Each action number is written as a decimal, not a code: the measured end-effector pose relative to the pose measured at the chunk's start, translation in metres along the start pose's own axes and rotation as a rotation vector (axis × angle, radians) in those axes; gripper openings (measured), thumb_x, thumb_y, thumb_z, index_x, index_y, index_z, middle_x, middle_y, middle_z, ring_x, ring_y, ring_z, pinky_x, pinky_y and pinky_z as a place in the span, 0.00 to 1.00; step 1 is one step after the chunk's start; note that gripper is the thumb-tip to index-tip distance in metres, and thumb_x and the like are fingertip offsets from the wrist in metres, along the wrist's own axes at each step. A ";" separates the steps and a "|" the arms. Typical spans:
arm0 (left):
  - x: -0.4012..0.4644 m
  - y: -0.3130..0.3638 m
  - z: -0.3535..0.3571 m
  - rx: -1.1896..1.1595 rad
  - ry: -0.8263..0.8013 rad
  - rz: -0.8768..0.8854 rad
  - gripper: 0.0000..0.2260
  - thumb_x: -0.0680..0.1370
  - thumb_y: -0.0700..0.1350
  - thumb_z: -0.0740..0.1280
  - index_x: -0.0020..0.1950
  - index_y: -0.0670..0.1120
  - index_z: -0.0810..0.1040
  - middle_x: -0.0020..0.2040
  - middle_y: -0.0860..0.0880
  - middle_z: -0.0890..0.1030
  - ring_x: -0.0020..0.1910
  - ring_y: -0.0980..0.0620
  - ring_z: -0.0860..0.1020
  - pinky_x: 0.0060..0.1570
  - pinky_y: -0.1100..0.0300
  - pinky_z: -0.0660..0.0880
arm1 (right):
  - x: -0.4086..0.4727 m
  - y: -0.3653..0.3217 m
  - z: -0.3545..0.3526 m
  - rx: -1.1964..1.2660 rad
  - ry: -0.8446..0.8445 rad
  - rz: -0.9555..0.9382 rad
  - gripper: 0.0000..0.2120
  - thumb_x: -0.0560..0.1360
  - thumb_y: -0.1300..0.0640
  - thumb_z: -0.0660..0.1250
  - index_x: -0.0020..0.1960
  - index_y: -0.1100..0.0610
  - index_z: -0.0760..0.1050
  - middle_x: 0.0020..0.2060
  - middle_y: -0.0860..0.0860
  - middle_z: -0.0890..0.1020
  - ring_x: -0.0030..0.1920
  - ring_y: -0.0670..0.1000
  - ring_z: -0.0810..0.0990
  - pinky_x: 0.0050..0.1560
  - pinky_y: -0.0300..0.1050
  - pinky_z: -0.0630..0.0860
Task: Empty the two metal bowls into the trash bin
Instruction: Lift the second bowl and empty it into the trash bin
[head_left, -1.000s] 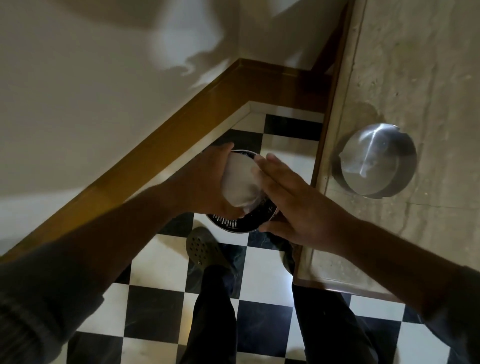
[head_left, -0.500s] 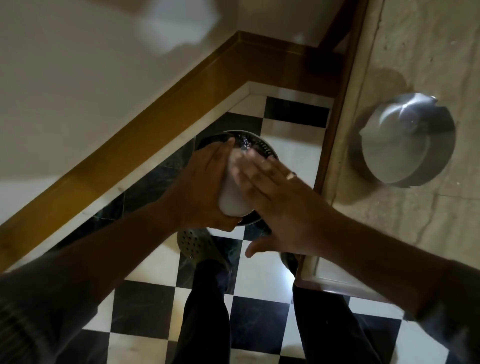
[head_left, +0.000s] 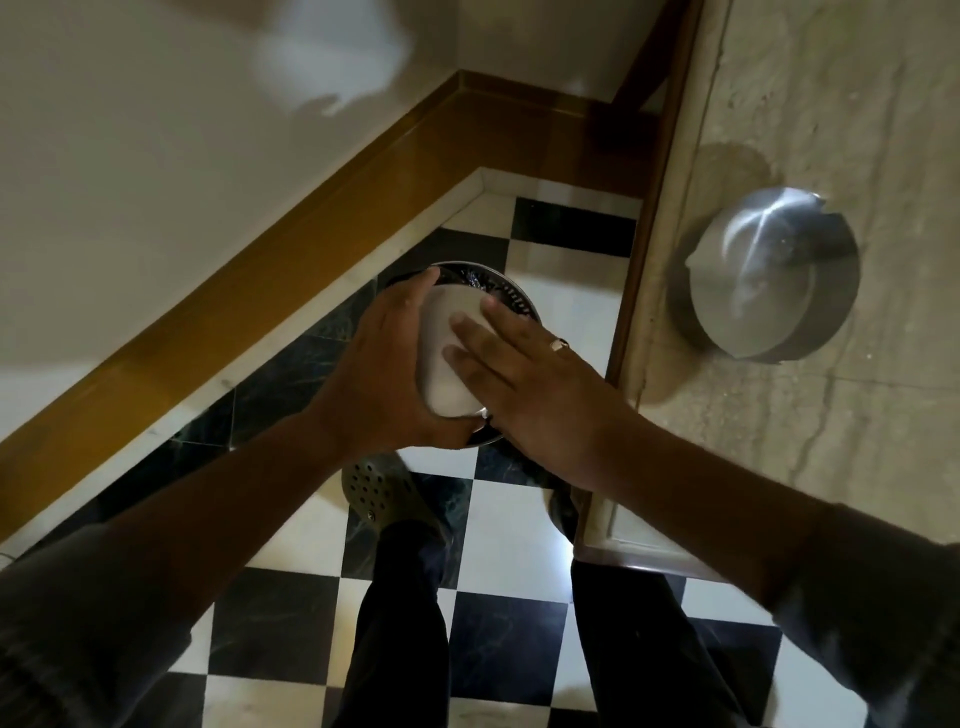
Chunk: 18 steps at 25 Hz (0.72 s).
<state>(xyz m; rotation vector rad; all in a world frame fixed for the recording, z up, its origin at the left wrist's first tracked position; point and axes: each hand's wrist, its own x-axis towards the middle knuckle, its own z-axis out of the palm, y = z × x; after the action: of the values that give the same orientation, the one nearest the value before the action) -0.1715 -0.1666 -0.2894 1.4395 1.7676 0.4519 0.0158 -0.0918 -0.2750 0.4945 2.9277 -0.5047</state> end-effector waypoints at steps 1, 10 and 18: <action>0.000 0.001 -0.003 -0.060 -0.002 -0.063 0.58 0.57 0.66 0.76 0.79 0.46 0.55 0.73 0.47 0.67 0.67 0.53 0.67 0.58 0.62 0.71 | 0.002 0.001 -0.001 0.083 0.053 0.034 0.25 0.71 0.59 0.71 0.67 0.64 0.74 0.67 0.65 0.76 0.68 0.68 0.74 0.62 0.61 0.77; -0.008 0.032 -0.032 -1.017 0.181 -0.797 0.32 0.69 0.67 0.65 0.68 0.50 0.73 0.65 0.43 0.77 0.63 0.42 0.77 0.59 0.43 0.77 | 0.006 -0.017 -0.017 1.060 0.128 0.903 0.12 0.79 0.59 0.62 0.61 0.58 0.77 0.49 0.53 0.81 0.50 0.52 0.80 0.51 0.31 0.77; -0.007 0.104 -0.073 -0.988 0.179 -0.715 0.17 0.81 0.59 0.56 0.58 0.55 0.81 0.50 0.56 0.84 0.55 0.51 0.81 0.51 0.48 0.80 | -0.008 -0.004 -0.068 1.101 0.356 1.081 0.13 0.78 0.55 0.61 0.43 0.59 0.81 0.38 0.59 0.84 0.42 0.60 0.84 0.45 0.65 0.82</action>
<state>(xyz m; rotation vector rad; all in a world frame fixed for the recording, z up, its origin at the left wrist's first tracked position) -0.1588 -0.1284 -0.1690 0.0715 1.6551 0.8932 0.0175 -0.0745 -0.2086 2.1811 1.7908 -1.8245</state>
